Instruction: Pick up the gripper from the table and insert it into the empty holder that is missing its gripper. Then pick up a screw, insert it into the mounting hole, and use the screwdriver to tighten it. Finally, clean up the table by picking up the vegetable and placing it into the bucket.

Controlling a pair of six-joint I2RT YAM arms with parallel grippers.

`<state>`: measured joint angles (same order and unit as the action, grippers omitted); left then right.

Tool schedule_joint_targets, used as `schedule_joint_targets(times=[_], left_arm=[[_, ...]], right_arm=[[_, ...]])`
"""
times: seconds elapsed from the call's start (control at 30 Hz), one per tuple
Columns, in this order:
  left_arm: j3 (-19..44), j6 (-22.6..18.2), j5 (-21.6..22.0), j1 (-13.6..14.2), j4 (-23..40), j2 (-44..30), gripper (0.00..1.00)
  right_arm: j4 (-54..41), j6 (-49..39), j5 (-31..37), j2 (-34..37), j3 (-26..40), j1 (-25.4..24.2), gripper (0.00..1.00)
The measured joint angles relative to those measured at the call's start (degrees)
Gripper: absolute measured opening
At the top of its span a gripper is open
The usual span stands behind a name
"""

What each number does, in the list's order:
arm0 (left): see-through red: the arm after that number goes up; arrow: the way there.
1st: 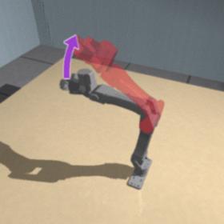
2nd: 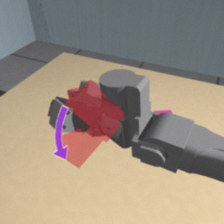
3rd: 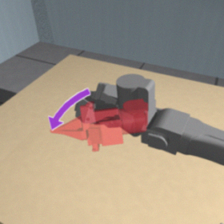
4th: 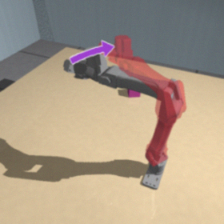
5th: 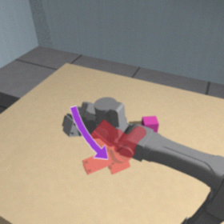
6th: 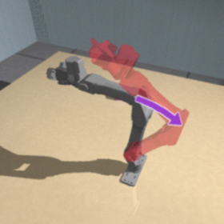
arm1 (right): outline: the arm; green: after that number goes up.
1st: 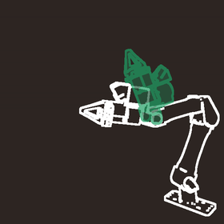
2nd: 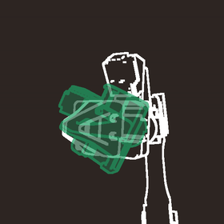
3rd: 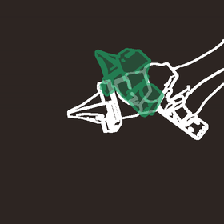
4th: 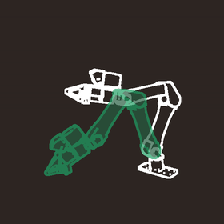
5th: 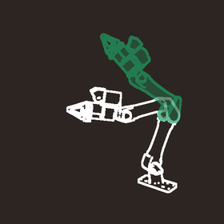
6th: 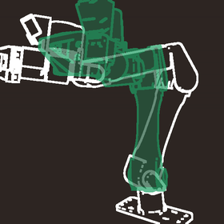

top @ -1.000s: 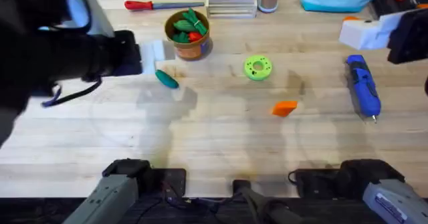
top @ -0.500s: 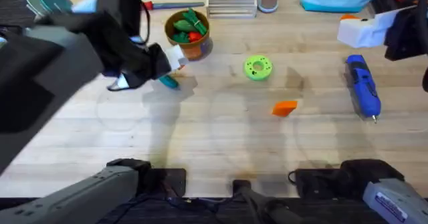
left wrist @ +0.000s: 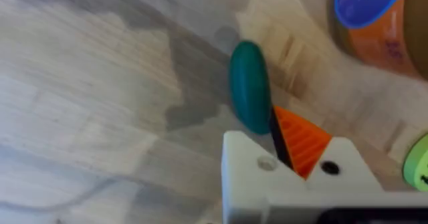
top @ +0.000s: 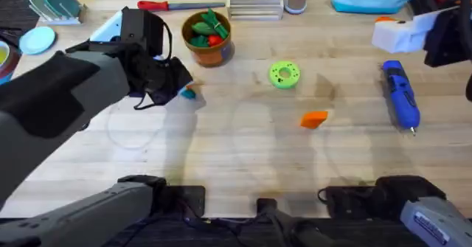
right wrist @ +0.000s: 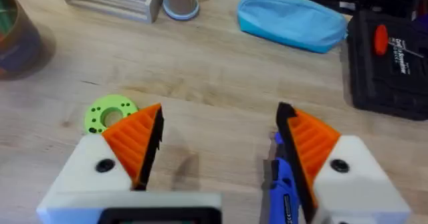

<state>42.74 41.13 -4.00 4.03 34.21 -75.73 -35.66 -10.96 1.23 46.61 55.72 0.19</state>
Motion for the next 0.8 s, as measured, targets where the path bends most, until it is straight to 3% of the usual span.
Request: schedule_joint_targets(times=[0.1,0.2,0.27,0.33,0.4,0.43,0.6,0.8], left_arm=[[0.0,-1.7,-1.8,0.3,3.8,1.8,0.006],[0.8,-4.7,-2.8,3.4,7.7,6.5,0.032],[2.5,-7.3,-3.4,6.6,8.5,10.7,0.225],[4.4,-10.1,-3.8,9.9,8.3,14.6,0.503],[6.3,-13.4,-4.0,14.2,7.2,19.4,0.854],[6.8,-14.4,-4.0,15.7,6.7,21.0,0.948],[7.3,-19.8,-4.3,23.6,2.4,29.0,0.995],[7.3,-21.8,-4.4,25.1,-6.6,32.6,0.996]], right_arm=[[0.0,0.0,0.0,0.0,0.0,0.0,0.992],[0.0,0.0,0.0,0.0,0.0,0.0,0.992],[-0.1,0.0,0.0,0.0,0.0,0.0,0.992],[0.0,0.0,0.0,0.0,0.0,0.0,0.991],[-0.1,0.0,0.0,0.0,0.0,0.0,0.991],[-0.1,0.0,0.0,0.0,0.0,0.0,0.991],[-0.1,0.0,0.0,0.0,0.0,0.0,0.992],[-0.1,0.0,0.0,0.0,0.0,0.0,0.991]])
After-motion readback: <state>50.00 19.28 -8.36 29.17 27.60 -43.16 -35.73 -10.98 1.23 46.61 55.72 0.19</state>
